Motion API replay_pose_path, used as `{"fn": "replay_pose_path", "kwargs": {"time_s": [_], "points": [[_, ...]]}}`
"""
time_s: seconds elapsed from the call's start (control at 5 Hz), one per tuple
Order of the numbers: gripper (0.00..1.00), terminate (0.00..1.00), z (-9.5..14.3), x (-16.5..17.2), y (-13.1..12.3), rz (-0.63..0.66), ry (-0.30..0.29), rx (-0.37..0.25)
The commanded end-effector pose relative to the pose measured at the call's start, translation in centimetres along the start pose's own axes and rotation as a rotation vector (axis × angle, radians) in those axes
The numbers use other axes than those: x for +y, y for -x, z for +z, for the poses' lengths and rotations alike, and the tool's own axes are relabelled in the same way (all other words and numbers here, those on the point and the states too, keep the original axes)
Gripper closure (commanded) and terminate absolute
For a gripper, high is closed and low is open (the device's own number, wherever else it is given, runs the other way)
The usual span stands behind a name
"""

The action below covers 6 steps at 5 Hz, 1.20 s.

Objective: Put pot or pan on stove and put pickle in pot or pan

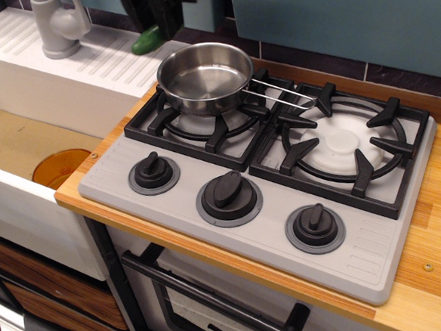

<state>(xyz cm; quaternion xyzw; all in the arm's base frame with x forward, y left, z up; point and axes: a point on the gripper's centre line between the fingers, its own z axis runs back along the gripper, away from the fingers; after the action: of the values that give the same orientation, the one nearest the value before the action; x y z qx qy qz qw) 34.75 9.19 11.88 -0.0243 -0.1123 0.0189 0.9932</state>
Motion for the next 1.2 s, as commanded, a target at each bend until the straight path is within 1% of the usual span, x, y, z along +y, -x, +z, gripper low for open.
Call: {"fn": "replay_pose_path", "kwargs": {"time_s": [0.0, 0.2, 0.4, 0.6, 1.0], "points": [[1.00, 0.00, 0.2, -1.6, -2.3, 0.003, 0.026, -0.076], [0.00, 0.00, 0.3, -1.7, -2.6, 0.006, 0.037, -0.083], [0.00, 0.00, 0.7, -1.5, -2.9, 0.001, 0.039, -0.081], [0.00, 0.00, 0.9, -1.5, -2.9, 0.001, 0.028, -0.084], [0.00, 0.00, 3.8, -1.1, -2.3, 0.008, -0.047, -0.042]]}}
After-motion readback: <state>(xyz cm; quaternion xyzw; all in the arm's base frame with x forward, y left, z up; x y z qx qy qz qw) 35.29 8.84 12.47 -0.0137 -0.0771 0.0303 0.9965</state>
